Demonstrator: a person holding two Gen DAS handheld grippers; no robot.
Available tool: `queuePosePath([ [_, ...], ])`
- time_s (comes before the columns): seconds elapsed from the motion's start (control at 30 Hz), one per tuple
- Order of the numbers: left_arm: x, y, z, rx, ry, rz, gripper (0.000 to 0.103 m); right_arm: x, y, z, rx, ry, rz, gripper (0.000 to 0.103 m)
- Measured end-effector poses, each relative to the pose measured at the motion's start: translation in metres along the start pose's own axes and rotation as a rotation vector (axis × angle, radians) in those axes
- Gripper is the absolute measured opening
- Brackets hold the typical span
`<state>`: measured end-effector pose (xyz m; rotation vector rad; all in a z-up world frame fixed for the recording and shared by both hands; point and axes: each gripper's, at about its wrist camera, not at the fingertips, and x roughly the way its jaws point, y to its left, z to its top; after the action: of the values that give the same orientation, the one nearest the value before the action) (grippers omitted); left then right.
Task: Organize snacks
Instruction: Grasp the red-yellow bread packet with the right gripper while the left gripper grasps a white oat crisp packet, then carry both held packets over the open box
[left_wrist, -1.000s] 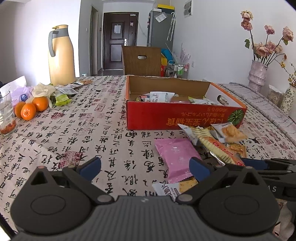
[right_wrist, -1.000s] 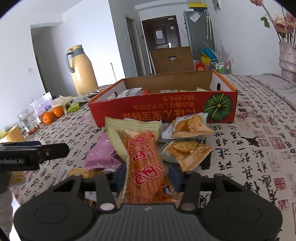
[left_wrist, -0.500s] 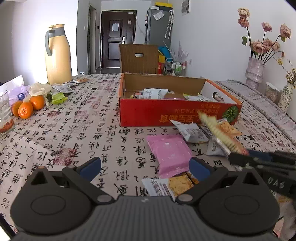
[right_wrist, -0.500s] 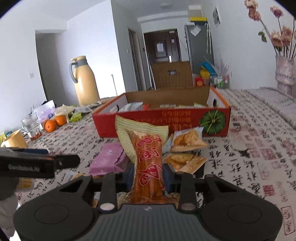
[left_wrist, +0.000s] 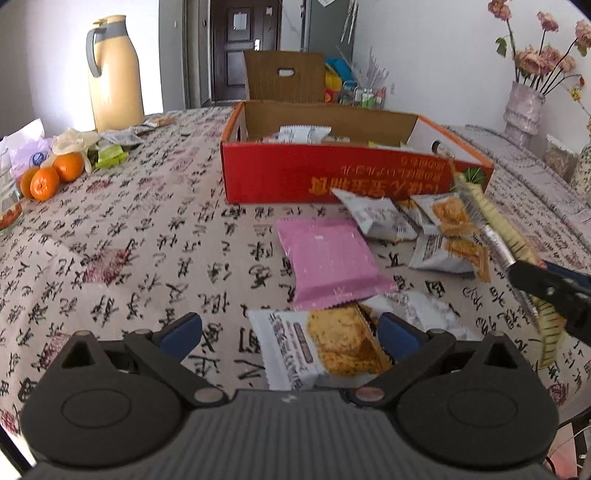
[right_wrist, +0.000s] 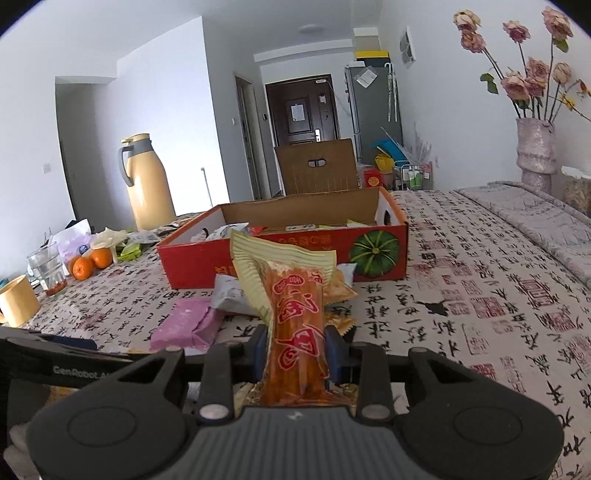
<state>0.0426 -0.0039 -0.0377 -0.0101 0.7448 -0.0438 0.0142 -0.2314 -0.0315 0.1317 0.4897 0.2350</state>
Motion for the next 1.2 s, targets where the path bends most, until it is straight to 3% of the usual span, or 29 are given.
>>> queuePosePath([
  [0.13, 0.004, -0.004, -0.004, -0.002, 0.019, 0.021, 0.101, -0.003, -0.007, -0.005, 0.010, 0.001, -0.001, 0.031],
  [0.33, 0.002, -0.009, -0.008, 0.007, 0.021, 0.026, 0.073, -0.004, -0.009, -0.011, 0.019, 0.008, 0.006, 0.031],
  [0.4, -0.001, -0.010, -0.009, 0.014, 0.016, 0.019, 0.053, -0.005, -0.010, -0.012, 0.022, 0.008, 0.009, 0.031],
  [0.5, -0.005, -0.012, -0.009, 0.023, 0.006, 0.012, 0.044, -0.007, -0.011, -0.013, 0.024, 0.006, 0.012, 0.031],
  [0.8, -0.021, -0.017, -0.008, 0.047, -0.045, 0.007, 0.033, -0.012, -0.014, -0.015, 0.031, -0.002, 0.015, 0.031],
  [1.2, -0.042, -0.020, 0.004, 0.083, -0.136, -0.007, 0.032, -0.014, -0.015, -0.011, 0.022, -0.020, 0.014, 0.031],
])
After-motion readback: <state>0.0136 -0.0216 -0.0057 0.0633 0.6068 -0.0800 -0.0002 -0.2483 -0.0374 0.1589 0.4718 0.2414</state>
